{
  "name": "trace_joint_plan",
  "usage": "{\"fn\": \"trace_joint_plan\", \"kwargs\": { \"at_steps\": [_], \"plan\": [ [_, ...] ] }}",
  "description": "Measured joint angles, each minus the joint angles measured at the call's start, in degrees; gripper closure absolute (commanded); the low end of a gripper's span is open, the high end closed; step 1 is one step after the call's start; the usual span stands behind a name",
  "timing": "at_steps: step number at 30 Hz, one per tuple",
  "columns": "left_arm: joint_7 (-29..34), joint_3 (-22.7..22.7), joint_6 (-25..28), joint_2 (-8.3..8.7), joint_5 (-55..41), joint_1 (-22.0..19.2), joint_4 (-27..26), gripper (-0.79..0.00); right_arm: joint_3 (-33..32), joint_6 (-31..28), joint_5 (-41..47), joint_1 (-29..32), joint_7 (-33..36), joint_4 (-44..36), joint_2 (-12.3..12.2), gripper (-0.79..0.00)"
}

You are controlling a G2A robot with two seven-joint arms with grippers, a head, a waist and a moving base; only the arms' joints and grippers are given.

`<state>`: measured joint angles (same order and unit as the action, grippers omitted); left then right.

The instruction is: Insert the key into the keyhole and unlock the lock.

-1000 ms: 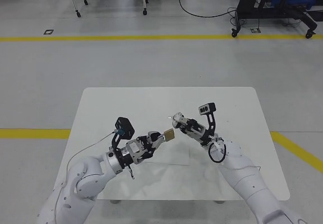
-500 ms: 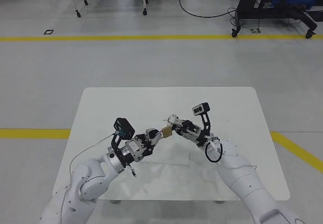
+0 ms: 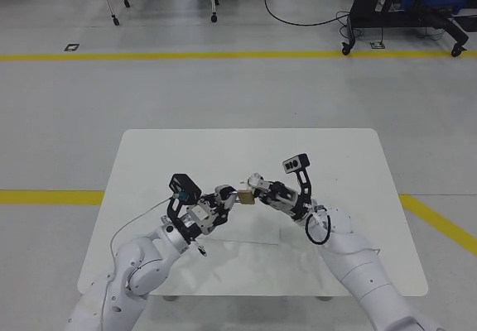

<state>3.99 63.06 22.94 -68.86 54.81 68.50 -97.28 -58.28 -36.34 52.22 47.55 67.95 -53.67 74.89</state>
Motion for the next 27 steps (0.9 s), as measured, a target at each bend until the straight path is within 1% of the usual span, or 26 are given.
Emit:
{"fn": "trace_joint_plan", "kwargs": {
  "at_steps": [4, 9, 17, 21, 27],
  "plan": [
    [-0.6, -0.3, -1.3, -0.25, 0.4, -0.3, 0.6, 0.000, 0.2, -1.5, -2.9, 1.0, -1.5, -1.8, 0.1, 0.000],
    [-1.0, -0.5, -2.2, -0.48, 0.5, -0.4, 1.3, 0.000, -0.1, -2.2, -4.0, 1.9, -2.2, -3.3, 0.1, 0.000],
    [0.5, -0.6, -4.2, -1.00, -2.5, -1.1, 2.5, 0.000, 0.1, -3.5, -8.3, 3.6, -3.5, -5.9, -0.3, 0.000],
    [1.8, -0.6, -4.2, -1.21, -5.1, -1.4, 3.0, 0.000, 0.1, -3.8, -9.1, 4.4, -3.8, -7.5, -0.6, 0.000],
    [4.9, -0.1, -2.0, -1.38, -10.3, -2.3, 3.9, 0.000, -0.1, -4.5, -10.5, 5.5, -4.5, -9.4, -1.1, 0.000]
  ]
}}
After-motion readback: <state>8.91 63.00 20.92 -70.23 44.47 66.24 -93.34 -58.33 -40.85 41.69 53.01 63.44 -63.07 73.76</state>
